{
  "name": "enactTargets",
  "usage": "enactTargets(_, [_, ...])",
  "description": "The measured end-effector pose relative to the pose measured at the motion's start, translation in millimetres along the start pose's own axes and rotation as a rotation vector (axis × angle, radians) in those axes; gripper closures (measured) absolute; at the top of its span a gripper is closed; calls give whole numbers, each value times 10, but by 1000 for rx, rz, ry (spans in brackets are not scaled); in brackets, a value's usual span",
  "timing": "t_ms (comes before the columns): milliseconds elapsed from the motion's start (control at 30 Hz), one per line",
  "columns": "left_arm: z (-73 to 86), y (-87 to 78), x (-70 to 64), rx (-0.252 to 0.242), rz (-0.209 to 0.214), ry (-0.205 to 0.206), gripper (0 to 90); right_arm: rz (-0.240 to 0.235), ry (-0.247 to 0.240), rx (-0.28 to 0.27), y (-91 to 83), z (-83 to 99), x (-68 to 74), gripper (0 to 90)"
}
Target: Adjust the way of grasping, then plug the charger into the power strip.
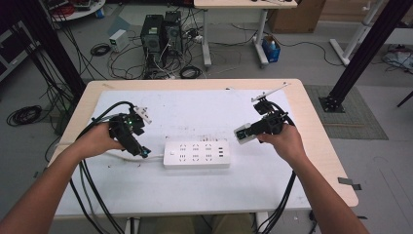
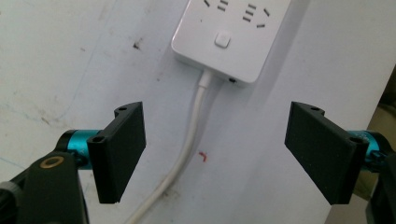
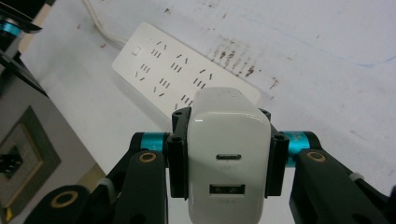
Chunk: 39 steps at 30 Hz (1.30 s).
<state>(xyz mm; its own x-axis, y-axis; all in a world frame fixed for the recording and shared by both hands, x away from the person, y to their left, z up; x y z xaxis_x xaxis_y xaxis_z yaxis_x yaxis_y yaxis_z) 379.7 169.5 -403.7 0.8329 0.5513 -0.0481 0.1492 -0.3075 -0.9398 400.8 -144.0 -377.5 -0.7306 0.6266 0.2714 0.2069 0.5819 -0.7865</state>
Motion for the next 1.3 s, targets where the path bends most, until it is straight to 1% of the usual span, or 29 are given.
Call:
enactTargets(67, [69,-5,15,18,6,-5,206,11,-21,21,8,-11,-11,621])
enactTargets(100, [105,-9,15,27,15,-5,206,17,-29,29,14,-15,-15,620])
enactTargets(167, [159,-14,19,34,21,-10,206,34,-62,53,28,-21,-29,620])
enactTargets(233, [211,-32,63,44,11,-12,206,53,-97,85,34,-21,-31,620])
enactTargets(267, [225,-36,77,36,8,-31,206,61,-116,101,34,-23,-29,620])
enactTargets(300, [244,-46,102,38,3,-35,206,71,-134,112,35,-23,-37,620])
enactTargets(333, [257,-50,115,31,-1,-47,206,77,-142,119,35,-25,-36,621])
enactTargets(367, [274,-58,131,36,-4,-47,206,80,-149,123,32,-27,-34,621])
enactTargets(433, [293,-66,138,28,-3,-57,206,76,-153,120,26,-35,-22,620])
enactTargets(467, [302,-72,150,34,-4,-47,206,75,-161,120,28,-39,-22,620])
enactTargets(533, [313,-78,151,32,-2,-50,206,78,-176,117,27,-47,-25,620])
enactTargets(633, [321,-87,132,32,6,-46,206,80,-184,112,23,-53,-22,620])
enactTargets(667, [326,-96,118,35,13,-43,206,79,-215,102,19,-71,-9,620])
enactTargets(700, [327,-101,112,34,16,-42,206,86,-228,111,8,-77,4,620])
enactTargets(767, [328,-119,122,32,11,-42,206,94,-243,122,-10,-86,18,620])
enactTargets(800, [337,-137,133,41,10,-33,206,96,-250,130,-19,-90,28,620])
enactTargets(833, [337,-142,129,33,13,-43,206,103,-261,135,-27,-100,30,620])
enactTargets(867, [346,-151,137,36,12,-44,206,109,-272,141,-35,-111,34,620])
enactTargets(900, [362,-158,143,42,10,-44,206,109,-296,147,-42,-123,36,620])
enactTargets(933, [386,-164,161,56,6,-31,206,112,-315,156,-48,-135,41,620])
enactTargets(967, [411,-166,172,70,1,-30,206,115,-334,170,-54,-144,47,620])
enactTargets(1000, [426,-155,175,71,-2,-38,206,123,-360,185,-56,-155,48,620])
enactTargets(1067, [477,-144,186,94,-9,-28,206,137,-416,217,-61,-177,45,620])
enactTargets(1100, [477,-144,186,94,-9,-28,206,137,-416,217,-61,-177,45,620])
enactTargets(1133, [506,-139,197,94,-9,-24,206,143,-446,236,-64,-182,48,620])
enactTargets(1167, [525,-141,208,100,-7,-20,206,152,-502,268,-63,-192,33,620])
enactTargets(1200, [535,-136,215,94,-8,-22,206,155,-525,281,-57,-195,25,620])
enactTargets(1267, [560,-132,233,92,-13,-23,206,158,-549,308,-41,-197,3,620])
enactTargets(1300, [564,-124,230,83,-13,-32,206,158,-558,322,-28,-196,-11,620])
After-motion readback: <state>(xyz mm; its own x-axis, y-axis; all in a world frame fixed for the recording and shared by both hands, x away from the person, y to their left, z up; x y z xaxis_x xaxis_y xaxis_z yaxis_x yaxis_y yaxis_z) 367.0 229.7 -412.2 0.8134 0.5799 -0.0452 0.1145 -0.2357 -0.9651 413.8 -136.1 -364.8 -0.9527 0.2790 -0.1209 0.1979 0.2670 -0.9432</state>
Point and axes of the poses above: each handheld gripper's, and its own axes: y roughly forward along the jaws, z roughly out of its underside, x roughly to its left, the point moved 10 cm from there along y, roughly forward along the jaws, and after that the axes turned 9 degrees about -y, right-handed, at the moved point
